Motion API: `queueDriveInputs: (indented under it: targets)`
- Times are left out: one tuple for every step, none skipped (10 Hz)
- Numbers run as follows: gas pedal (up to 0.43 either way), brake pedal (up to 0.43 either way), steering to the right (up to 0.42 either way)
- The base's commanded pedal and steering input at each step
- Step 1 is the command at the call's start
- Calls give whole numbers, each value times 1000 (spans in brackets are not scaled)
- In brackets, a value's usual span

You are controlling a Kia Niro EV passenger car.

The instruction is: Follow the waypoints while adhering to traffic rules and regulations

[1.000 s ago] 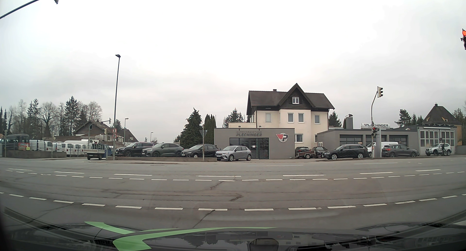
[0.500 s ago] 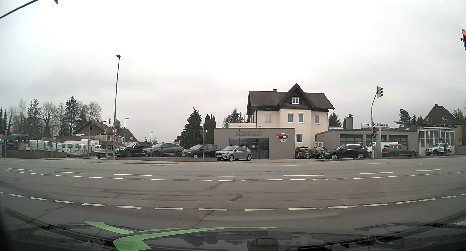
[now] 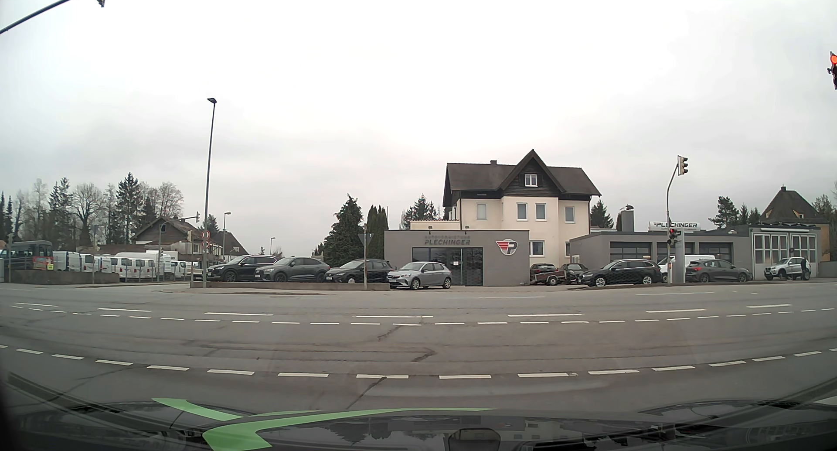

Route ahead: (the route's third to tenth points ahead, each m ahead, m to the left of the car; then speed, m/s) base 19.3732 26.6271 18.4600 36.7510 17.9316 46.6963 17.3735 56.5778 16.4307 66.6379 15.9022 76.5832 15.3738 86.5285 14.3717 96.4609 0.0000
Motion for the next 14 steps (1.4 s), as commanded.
queueDriveInputs:
  targets:
    - [0,341,-3]
    - [0,341,-3]
    - [0,341,-3]
    - [0,341,-3]
    - [0,341,-3]
    - [0,341,-3]
    - [0,341,-3]
    - [0,341,-3]
    - [0,341,-3]
    - [0,341,-3]
    - [0,341,-3]
    - [0,341,-3]
    - [0,341,-3]
    - [0,341,-3]
